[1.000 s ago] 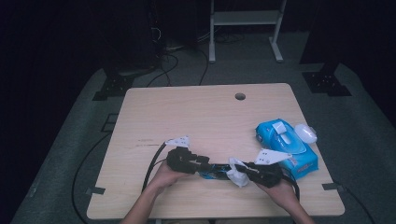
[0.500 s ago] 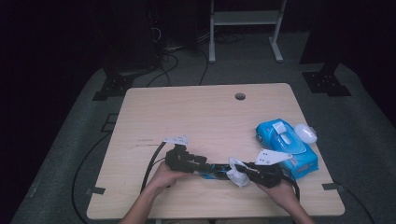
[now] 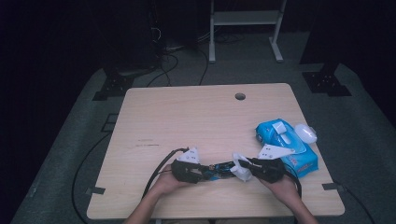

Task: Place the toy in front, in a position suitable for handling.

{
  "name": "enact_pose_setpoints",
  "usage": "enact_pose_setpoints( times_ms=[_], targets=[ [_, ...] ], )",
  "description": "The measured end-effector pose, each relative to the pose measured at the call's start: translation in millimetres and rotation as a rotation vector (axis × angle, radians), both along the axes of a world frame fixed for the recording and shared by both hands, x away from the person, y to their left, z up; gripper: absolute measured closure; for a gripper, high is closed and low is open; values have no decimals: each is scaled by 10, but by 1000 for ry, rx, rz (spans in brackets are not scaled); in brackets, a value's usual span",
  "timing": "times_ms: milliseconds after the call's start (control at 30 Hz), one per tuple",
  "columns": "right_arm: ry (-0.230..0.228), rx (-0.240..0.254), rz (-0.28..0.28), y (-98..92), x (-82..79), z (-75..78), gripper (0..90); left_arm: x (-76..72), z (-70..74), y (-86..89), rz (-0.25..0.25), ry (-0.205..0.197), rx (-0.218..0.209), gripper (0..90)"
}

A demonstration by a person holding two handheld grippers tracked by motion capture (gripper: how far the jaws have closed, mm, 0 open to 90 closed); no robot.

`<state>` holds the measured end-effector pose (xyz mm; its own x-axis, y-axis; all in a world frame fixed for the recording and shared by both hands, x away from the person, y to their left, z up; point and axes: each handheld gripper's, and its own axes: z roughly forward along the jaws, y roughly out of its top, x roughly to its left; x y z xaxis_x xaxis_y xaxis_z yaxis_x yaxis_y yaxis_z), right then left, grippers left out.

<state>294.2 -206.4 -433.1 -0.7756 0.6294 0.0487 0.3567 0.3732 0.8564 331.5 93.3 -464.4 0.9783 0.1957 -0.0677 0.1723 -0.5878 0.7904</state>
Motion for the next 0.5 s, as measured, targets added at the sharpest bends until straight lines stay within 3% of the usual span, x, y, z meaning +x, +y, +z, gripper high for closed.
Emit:
enact_pose_setpoints(
  times_ms=[100, 267, 500],
  targets=[
    [4, 3, -23, -30, 31, 0, 837, 80, 10, -20, 10, 9, -19, 687],
    [4, 1, -29, -35, 55, 1, 838, 205, 39, 36, 43, 42, -92, 662],
    [-10, 4, -11, 16, 25, -15, 838, 206, -17, 64, 69, 58, -76, 630]
  ],
)
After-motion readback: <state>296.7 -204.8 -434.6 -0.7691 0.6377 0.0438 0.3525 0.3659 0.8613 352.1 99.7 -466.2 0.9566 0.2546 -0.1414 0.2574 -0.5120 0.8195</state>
